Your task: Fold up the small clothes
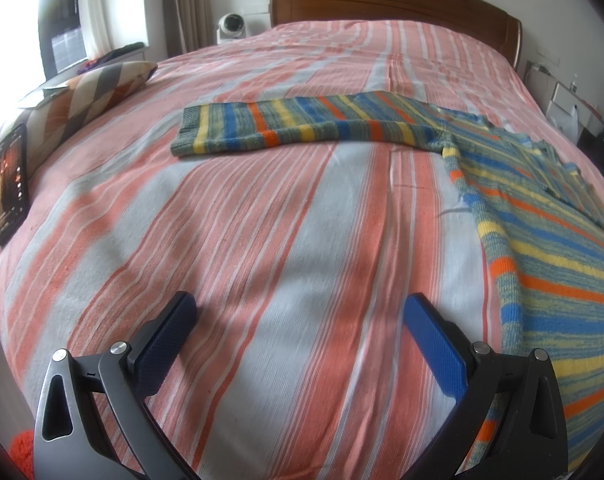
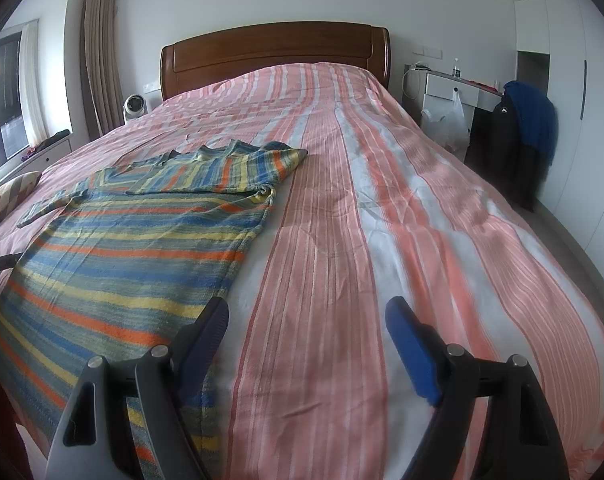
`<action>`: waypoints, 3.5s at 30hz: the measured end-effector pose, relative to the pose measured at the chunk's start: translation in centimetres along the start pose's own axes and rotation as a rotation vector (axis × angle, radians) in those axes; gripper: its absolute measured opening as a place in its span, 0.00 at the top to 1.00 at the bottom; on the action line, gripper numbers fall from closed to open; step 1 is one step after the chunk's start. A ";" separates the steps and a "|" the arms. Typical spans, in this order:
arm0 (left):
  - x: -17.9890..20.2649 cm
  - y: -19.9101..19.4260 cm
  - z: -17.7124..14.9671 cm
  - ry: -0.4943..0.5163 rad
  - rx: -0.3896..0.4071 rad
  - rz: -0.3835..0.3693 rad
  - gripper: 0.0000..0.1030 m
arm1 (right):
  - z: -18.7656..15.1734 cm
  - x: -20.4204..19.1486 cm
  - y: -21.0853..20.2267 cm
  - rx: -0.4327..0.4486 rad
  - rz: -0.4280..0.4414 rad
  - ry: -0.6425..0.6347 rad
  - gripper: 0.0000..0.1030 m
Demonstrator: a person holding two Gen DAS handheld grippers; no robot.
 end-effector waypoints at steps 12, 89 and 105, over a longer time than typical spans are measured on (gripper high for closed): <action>0.0 0.0 0.0 0.000 0.001 0.001 0.00 | 0.0 -0.1 -0.2 0.003 0.000 -0.001 0.22; -1.2 5.0 7.1 0.046 -0.064 0.009 0.02 | 16.3 -3.3 7.1 -0.164 0.612 0.273 0.22; -2.7 5.9 5.4 -0.038 0.026 -0.092 0.01 | 18.5 -12.1 25.5 -0.415 0.642 0.333 0.97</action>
Point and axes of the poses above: each gripper's, at about its wrist camera, not at the fingertips, and y roughly the way its jaws point, x to its right, z to its top, the point moved 4 cm from there along y, roughly the way its jaws point, and after that the axes turned 9 degrees about -y, right-handed, at the moved point
